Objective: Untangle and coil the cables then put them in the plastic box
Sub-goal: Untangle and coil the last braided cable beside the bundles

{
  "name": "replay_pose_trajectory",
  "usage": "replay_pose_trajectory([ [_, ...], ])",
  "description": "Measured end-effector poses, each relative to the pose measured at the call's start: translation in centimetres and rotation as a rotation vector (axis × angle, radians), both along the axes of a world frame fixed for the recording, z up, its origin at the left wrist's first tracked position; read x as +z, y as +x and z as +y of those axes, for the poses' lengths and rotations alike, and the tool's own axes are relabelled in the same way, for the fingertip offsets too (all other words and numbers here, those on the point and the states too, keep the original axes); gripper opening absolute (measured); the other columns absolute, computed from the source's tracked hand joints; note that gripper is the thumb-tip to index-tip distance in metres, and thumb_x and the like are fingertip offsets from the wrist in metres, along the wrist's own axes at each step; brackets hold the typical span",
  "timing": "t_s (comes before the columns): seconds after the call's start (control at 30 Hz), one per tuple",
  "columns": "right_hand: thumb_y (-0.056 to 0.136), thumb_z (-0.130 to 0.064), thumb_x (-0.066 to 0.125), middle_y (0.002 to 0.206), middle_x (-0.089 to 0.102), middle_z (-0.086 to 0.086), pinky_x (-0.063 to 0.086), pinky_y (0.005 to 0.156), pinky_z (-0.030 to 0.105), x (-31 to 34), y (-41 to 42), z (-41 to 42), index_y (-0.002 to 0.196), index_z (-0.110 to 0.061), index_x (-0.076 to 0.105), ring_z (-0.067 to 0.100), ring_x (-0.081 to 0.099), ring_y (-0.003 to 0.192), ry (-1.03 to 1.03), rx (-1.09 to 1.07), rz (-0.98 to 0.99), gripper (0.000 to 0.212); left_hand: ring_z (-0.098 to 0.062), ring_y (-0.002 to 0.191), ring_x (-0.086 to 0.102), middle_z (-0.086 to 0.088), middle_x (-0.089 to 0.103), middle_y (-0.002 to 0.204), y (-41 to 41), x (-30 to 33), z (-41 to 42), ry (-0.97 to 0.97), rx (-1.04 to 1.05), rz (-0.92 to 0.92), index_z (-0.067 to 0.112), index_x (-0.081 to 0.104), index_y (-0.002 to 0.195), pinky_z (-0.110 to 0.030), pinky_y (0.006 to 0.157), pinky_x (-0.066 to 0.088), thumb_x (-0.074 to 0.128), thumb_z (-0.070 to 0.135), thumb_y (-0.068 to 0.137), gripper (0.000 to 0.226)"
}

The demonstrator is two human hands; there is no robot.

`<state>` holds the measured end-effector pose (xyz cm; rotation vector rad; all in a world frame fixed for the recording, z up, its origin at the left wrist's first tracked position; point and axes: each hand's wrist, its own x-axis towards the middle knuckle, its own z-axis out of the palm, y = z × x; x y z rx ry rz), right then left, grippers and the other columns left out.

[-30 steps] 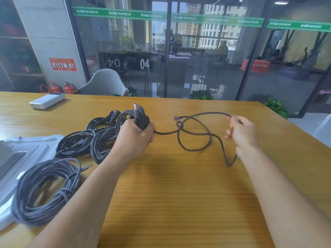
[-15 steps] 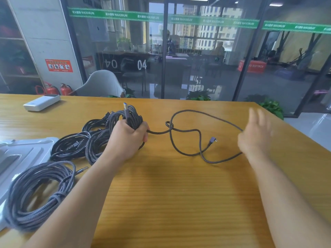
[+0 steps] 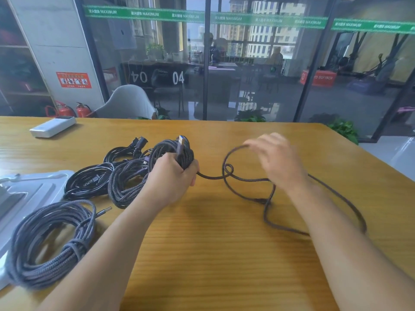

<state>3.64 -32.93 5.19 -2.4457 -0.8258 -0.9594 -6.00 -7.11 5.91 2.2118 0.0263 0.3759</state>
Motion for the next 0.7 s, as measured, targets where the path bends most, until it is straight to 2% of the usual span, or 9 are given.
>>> replay_pose_trajectory([
  [0.07, 0.105, -0.014, 0.057, 0.106, 0.077, 0.005, 0.049, 0.081, 0.031, 0.2, 1.0, -2.4, 0.120, -0.015, 0.076, 0.026, 0.069, 0.096, 0.318, -0.268, 0.005, 0.024, -0.020, 0.044, 0.042, 0.001, 0.049, 0.047, -0.1, 0.2, 0.3, -0.038, 0.039, -0.018, 0.009, 0.058, 0.056, -0.028, 0.046, 0.042, 0.059, 0.028, 0.099, 0.048],
  [0.13, 0.102, -0.018, 0.058, 0.103, 0.079, 0.005, 0.051, 0.077, 0.033, -0.5, 1.9, -5.4, 0.122, -0.018, 0.072, 0.029, 0.070, 0.090, 0.482, -0.476, 0.195, 0.024, -0.018, 0.042, 0.039, 0.001, 0.047, 0.046, -0.1, 0.6, 0.6, -0.086, 0.077, -0.062, 0.004, 0.060, 0.058, -0.025, 0.042, 0.038, 0.059, 0.024, 0.100, 0.047],
  [0.2, 0.101, -0.018, 0.061, 0.108, 0.078, 0.006, 0.048, 0.073, 0.032, -1.4, 2.3, -7.6, 0.124, -0.021, 0.068, 0.029, 0.066, 0.088, 0.413, -0.657, 0.441, 0.024, -0.016, 0.039, 0.036, 0.002, 0.045, 0.044, -0.2, 0.8, 0.7, -0.136, 0.099, -0.084, -0.001, 0.061, 0.060, -0.022, 0.040, 0.035, 0.059, 0.023, 0.099, 0.045],
  [0.27, 0.102, -0.015, 0.061, 0.125, 0.071, 0.008, 0.049, 0.078, 0.035, -1.5, 2.1, -8.1, 0.127, -0.021, 0.068, 0.033, 0.064, 0.100, 0.260, -0.730, 0.509, 0.027, -0.014, 0.039, 0.035, 0.000, 0.045, 0.045, -0.3, 0.9, 0.5, -0.172, 0.094, -0.094, -0.001, 0.061, 0.061, -0.020, 0.041, 0.034, 0.060, 0.022, 0.100, 0.045],
  [0.37, 0.105, -0.026, 0.060, 0.132, 0.064, -0.005, 0.045, 0.097, 0.034, -0.1, 0.8, -6.1, 0.126, -0.025, 0.070, 0.020, 0.061, 0.119, 0.300, -0.377, 0.359, 0.024, -0.012, 0.039, 0.036, -0.003, 0.048, 0.049, -0.5, 1.1, 0.1, -0.198, 0.073, -0.109, 0.000, 0.061, 0.060, -0.019, 0.042, 0.033, 0.060, 0.022, 0.100, 0.046],
  [0.4, 0.106, -0.035, 0.057, 0.128, 0.067, -0.012, 0.043, 0.099, 0.031, 0.8, -0.1, -4.9, 0.123, -0.027, 0.072, 0.012, 0.061, 0.119, 0.338, -0.169, 0.451, 0.024, -0.012, 0.039, 0.035, -0.004, 0.048, 0.049, -0.5, 1.1, 0.1, -0.209, 0.074, -0.115, 0.001, 0.060, 0.059, -0.019, 0.041, 0.033, 0.060, 0.023, 0.101, 0.047],
  [0.47, 0.107, -0.044, 0.049, 0.117, 0.075, -0.012, 0.047, 0.103, 0.028, 2.1, -2.0, -2.9, 0.117, -0.023, 0.075, 0.008, 0.067, 0.114, 0.286, 0.196, 0.843, 0.034, -0.012, 0.039, 0.035, -0.007, 0.049, 0.052, -0.6, 1.2, 0.2, -0.236, 0.086, -0.135, 0.002, 0.060, 0.059, -0.019, 0.041, 0.033, 0.060, 0.023, 0.101, 0.047],
  [0.57, 0.108, -0.030, 0.054, 0.100, 0.078, 0.002, 0.053, 0.100, 0.029, 2.4, -3.6, -2.1, 0.104, -0.012, 0.075, 0.021, 0.071, 0.104, 0.064, 0.378, 1.083, 0.028, -0.013, 0.040, 0.036, -0.008, 0.052, 0.054, -0.6, 1.3, 0.6, -0.244, 0.098, -0.164, 0.002, 0.060, 0.060, -0.020, 0.042, 0.034, 0.059, 0.023, 0.101, 0.047],
  [0.7, 0.106, -0.026, 0.056, 0.076, 0.067, -0.007, 0.055, 0.097, 0.033, 2.6, -4.1, -1.1, 0.095, -0.012, 0.070, 0.031, 0.068, 0.096, 0.211, 0.444, 0.924, 0.023, -0.013, 0.040, 0.037, -0.001, 0.049, 0.048, -0.6, 1.3, 0.4, -0.221, 0.071, -0.146, 0.003, 0.060, 0.058, -0.019, 0.042, 0.034, 0.059, 0.022, 0.102, 0.048],
])
